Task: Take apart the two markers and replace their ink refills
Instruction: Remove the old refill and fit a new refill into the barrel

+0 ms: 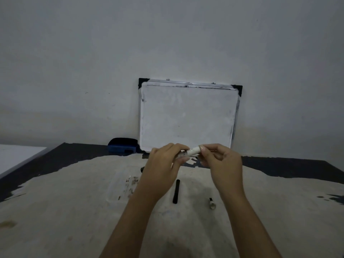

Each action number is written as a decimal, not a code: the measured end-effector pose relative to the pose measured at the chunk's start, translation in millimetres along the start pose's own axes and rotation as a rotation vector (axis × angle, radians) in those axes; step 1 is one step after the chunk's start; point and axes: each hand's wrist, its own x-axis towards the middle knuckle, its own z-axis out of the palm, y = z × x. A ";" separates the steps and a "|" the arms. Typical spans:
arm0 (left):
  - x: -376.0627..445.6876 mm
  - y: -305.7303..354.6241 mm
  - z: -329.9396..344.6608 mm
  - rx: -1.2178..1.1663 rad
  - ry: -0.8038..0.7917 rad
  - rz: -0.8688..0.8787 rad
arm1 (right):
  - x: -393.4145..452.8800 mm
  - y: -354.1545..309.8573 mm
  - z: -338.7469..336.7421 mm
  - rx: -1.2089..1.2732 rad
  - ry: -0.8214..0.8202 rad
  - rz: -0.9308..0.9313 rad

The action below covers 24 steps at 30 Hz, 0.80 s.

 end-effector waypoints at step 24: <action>-6.8 -17.9 -0.6 -0.016 -0.312 -0.378 | 9.6 48.9 -31.8 -0.593 -0.431 0.517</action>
